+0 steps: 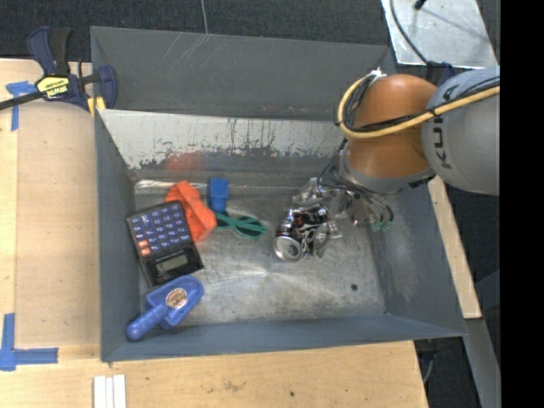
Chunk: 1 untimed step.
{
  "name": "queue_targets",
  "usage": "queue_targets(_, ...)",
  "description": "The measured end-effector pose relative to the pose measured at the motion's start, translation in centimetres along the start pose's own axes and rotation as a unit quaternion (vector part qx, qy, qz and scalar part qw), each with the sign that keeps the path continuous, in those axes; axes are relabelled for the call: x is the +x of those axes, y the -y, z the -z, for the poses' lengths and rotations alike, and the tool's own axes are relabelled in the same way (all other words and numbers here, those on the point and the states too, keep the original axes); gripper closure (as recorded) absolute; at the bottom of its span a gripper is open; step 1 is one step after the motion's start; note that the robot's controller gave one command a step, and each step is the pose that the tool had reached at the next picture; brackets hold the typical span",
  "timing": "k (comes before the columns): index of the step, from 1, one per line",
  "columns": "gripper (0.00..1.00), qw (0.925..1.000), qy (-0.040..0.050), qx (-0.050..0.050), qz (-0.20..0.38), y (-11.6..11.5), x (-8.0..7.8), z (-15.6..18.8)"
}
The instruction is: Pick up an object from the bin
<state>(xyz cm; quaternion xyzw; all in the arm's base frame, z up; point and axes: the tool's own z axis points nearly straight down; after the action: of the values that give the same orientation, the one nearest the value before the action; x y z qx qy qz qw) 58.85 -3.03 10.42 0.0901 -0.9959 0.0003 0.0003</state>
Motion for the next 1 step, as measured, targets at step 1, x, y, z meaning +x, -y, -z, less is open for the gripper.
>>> queue_targets(1,1.00,1.0000,0.0039,0.001,0.000,0.05,-0.23,1.32)
